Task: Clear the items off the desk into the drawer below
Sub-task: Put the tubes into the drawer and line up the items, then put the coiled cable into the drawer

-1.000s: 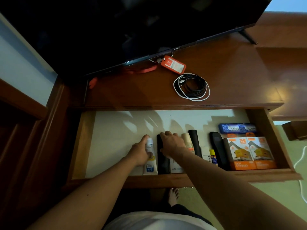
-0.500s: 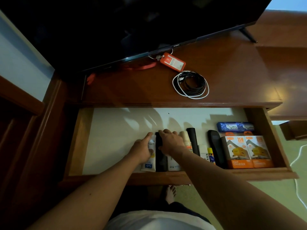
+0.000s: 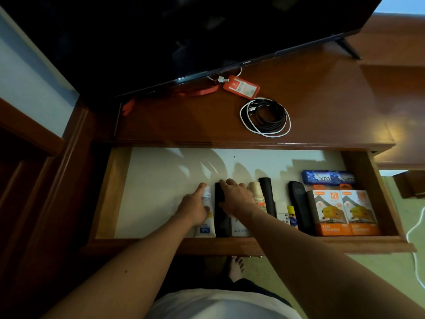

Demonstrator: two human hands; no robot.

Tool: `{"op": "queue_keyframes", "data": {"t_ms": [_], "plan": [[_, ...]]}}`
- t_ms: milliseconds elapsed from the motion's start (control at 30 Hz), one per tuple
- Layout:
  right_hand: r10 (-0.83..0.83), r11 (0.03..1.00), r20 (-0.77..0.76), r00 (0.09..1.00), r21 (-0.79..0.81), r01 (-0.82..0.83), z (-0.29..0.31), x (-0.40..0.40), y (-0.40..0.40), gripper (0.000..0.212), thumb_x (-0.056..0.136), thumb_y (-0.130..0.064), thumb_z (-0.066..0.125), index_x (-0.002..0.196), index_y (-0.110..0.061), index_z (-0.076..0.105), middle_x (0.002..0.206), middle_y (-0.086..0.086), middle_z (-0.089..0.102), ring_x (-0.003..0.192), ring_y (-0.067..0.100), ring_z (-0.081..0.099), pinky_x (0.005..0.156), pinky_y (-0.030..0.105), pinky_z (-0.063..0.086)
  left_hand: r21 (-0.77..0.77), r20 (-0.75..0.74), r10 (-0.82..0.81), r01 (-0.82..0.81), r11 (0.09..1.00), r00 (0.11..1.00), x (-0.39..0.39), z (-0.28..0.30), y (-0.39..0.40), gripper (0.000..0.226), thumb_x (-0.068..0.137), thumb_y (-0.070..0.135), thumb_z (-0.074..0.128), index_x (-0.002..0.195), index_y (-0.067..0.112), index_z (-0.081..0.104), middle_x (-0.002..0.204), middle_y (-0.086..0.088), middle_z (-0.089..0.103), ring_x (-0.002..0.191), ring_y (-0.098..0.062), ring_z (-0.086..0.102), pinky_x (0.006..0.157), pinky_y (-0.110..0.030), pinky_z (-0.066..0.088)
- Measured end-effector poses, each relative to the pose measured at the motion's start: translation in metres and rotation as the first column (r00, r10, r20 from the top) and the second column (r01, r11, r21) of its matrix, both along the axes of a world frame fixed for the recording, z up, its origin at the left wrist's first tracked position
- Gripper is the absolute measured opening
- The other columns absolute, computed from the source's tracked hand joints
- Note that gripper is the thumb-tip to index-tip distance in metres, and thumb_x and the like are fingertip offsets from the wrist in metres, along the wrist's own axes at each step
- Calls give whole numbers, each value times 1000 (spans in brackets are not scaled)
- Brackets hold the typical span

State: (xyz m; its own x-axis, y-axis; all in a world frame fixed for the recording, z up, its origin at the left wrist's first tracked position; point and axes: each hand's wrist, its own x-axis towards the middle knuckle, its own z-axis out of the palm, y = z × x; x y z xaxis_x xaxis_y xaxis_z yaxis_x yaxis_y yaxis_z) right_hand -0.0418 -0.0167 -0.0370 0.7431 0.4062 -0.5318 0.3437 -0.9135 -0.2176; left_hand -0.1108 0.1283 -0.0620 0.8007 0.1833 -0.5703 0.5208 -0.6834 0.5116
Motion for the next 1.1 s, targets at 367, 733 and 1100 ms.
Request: {"op": "queue_keyframes", "data": {"t_ms": [367, 733, 1100], "plan": [[9, 1000, -10, 1000, -6, -9, -1, -1, -2, 79, 88, -30, 71, 154, -22, 28, 151, 6, 40, 131, 40, 43, 103, 53, 43, 0, -54, -8, 8, 1000, 998, 5, 8, -1, 79, 89, 22, 66, 151, 38, 19, 126, -12, 62, 107, -30, 63, 88, -43, 57], [1, 1000, 10, 1000, 11, -1, 2, -1, -3, 67, 90, -27, 68, 149, -22, 36, 146, 5, 46, 130, 37, 45, 102, 52, 43, 138, -15, -13, 15, 990, 1000, -7, 19, -10, 85, 97, 34, 56, 155, 43, -4, 136, -8, 41, 106, -27, 57, 83, -40, 53], [-272, 880, 167, 948, 442, 174, 49, 30, -10, 43, 94, -18, 49, 137, -19, 53, 131, 7, 60, 116, 29, 59, 94, 43, 52, 329, 576, -139, -73, 941, 805, 67, 74, -14, 56, 91, 27, 59, 144, 21, 42, 139, -4, 47, 115, -29, 53, 80, -39, 52]]}}
